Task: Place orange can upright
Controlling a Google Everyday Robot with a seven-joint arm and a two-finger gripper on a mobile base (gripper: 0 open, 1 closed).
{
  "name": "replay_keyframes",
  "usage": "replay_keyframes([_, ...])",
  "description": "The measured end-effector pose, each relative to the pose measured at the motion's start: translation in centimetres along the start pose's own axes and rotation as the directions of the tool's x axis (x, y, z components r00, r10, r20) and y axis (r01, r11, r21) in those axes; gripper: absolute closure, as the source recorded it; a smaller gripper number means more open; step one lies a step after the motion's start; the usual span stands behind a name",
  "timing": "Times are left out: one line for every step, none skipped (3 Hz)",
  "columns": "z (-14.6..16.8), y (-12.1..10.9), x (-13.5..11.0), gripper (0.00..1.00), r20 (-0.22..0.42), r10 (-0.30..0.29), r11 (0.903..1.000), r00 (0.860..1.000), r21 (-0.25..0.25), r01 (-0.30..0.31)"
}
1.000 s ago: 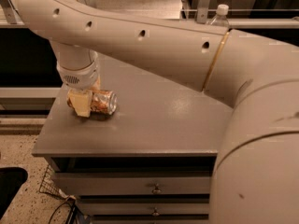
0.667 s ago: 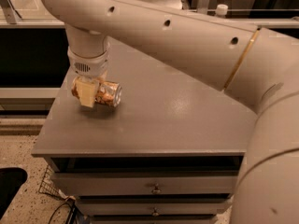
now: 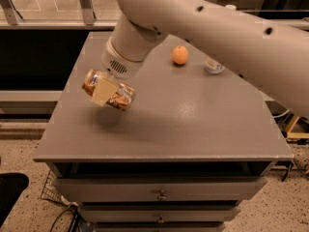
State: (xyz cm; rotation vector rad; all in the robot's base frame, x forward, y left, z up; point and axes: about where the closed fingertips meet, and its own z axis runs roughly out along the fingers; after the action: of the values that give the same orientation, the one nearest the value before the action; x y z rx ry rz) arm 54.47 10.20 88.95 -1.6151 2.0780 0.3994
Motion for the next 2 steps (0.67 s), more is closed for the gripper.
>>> replay_keyframes([0.7,0.5,0.6,1.0,0.204,0.018,0.9988,0.979,-0.048,-0.008])
replay_keyframes([-0.3,-0.8,0.5,1.0,0.429,0.078,0.9969,0.9,-0.043,-0.066])
